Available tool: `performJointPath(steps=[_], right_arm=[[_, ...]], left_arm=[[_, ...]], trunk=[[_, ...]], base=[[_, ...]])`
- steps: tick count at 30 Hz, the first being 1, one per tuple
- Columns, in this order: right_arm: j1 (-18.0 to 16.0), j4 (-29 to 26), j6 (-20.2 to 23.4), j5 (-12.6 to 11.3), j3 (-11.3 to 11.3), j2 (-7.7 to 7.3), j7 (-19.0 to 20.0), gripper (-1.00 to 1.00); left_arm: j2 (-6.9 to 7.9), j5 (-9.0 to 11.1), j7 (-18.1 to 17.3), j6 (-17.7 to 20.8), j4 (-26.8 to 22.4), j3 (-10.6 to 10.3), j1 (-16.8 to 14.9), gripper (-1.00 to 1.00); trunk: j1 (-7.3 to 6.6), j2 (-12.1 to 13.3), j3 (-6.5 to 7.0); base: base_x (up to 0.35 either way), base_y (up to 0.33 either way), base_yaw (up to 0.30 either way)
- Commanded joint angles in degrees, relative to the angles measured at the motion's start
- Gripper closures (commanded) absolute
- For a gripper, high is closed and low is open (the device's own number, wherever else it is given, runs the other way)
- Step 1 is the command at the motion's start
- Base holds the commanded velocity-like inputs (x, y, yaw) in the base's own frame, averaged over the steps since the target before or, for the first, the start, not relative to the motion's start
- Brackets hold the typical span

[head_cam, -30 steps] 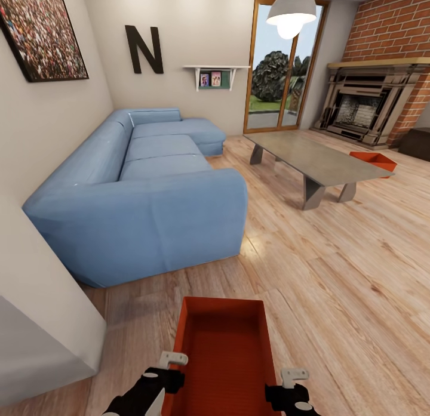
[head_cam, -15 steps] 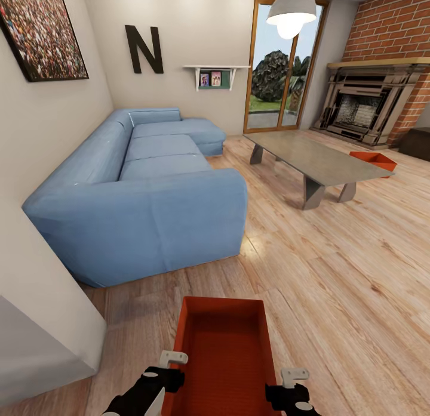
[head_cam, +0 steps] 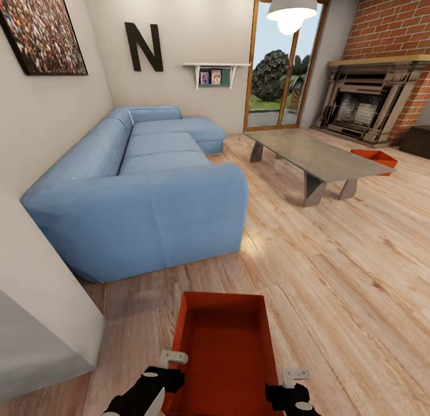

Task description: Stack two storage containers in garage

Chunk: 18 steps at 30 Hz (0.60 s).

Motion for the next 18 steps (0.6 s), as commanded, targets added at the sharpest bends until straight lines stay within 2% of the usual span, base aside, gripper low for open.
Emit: performJointPath(steps=[1, 16, 18], right_arm=[[-0.1, 0.0, -0.2, -0.6, 0.5, 0.0, -0.2, -1.0], [0.0, 0.0, -0.2, -0.6, 0.5, 0.0, -0.2, -1.0], [-0.1, 0.0, -0.2, -0.6, 0.5, 0.0, -0.2, -1.0]], left_arm=[[-0.02, -0.6, 0.1, 0.4, -0.1, 0.0, 0.0, -1.0], [-0.02, -0.6, 0.1, 0.4, -0.3, 0.1, 0.0, -1.0], [-0.02, -0.6, 0.1, 0.4, -0.3, 0.1, 0.0, -1.0]], trunk=[[0.21, -0.4, -0.23], [0.43, -0.8, -0.41], [0.87, -1.6, -0.77]], base=[[0.0, 0.0, 0.0], [0.0, 0.0, 0.0], [0.0, 0.0, 0.0]])
